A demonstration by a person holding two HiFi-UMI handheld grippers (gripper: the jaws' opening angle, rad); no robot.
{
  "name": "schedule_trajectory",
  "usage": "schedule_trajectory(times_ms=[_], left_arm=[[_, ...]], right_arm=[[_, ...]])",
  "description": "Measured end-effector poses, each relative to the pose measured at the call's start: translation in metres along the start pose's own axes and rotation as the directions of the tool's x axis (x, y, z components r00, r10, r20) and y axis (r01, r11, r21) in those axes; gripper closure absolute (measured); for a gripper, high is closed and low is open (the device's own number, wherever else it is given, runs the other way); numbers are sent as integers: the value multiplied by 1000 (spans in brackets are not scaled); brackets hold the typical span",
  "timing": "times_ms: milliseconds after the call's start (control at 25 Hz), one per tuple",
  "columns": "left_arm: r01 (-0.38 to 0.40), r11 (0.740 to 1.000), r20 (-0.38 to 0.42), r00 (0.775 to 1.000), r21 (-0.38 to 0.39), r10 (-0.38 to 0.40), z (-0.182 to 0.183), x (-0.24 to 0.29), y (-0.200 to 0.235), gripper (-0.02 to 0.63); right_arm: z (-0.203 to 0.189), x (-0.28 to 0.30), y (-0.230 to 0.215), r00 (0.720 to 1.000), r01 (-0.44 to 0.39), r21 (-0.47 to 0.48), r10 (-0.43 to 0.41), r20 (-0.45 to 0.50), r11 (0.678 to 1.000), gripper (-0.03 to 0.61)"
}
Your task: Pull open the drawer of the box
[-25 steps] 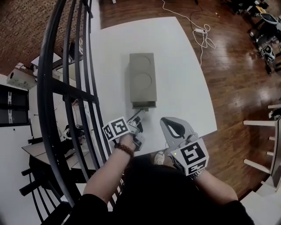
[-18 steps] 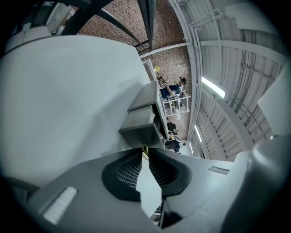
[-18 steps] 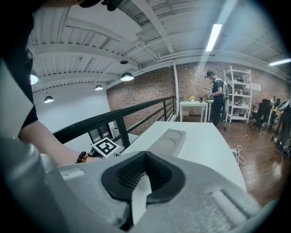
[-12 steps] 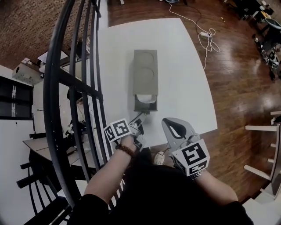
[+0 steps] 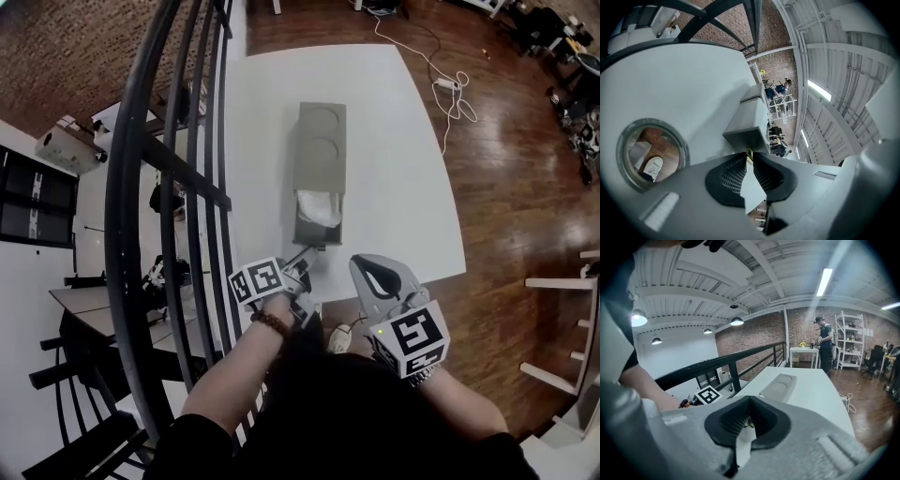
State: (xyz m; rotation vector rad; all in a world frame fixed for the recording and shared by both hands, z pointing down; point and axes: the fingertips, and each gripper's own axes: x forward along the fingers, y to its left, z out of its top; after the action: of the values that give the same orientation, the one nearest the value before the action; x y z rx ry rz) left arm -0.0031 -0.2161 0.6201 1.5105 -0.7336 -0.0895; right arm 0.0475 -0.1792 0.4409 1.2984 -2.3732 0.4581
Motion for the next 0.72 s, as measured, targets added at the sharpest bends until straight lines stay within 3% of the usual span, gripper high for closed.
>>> schedule_trajectory(times_ms=[720], left_arm=[[-6,1000,20,1000,-3,6,-35,-27,7,555]], right_arm=[[-10,-33,26,1000,-18,-25,19,15,1000,586]])
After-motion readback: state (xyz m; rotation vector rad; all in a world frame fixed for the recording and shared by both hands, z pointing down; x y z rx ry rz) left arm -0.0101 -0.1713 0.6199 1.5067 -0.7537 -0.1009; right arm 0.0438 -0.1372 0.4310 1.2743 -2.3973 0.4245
